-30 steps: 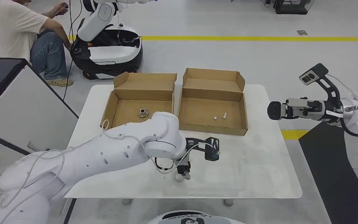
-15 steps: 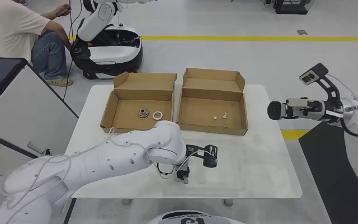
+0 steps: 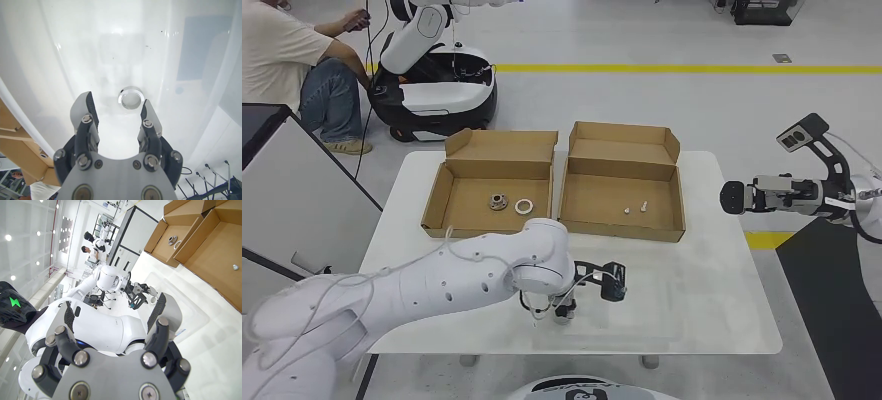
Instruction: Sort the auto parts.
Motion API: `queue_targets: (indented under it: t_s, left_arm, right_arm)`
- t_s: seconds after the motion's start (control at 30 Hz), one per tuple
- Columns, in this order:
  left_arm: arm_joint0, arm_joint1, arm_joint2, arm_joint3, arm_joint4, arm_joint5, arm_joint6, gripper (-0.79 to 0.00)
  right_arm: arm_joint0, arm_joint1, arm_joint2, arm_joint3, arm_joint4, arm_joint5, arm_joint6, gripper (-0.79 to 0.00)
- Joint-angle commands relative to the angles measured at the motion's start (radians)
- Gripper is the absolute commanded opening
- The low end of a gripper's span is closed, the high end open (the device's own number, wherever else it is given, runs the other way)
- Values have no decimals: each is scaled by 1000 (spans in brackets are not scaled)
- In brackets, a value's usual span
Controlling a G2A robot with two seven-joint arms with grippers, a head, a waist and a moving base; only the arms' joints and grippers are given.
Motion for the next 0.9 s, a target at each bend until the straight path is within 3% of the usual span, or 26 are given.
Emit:
queue_targets:
  t_s: [0.0,0.13,0.27,0.87]
  left_arm:
    - [-4,-3,5,5,-5,1,-1,-271]
    - [-1,-8,5,16,-5,-1,1,-311]
    - [8,-13,5,33,-2,-6,6,-406]
    - [71,-31,5,94,50,-2,2,-502]
  right_arm:
    - [0,0,0,0,0,0,0,0]
    - [0,0,0,0,0,0,0,0]
    - [0,0,0,0,0,0,0,0]
    - [0,0,0,0,0,0,0,0]
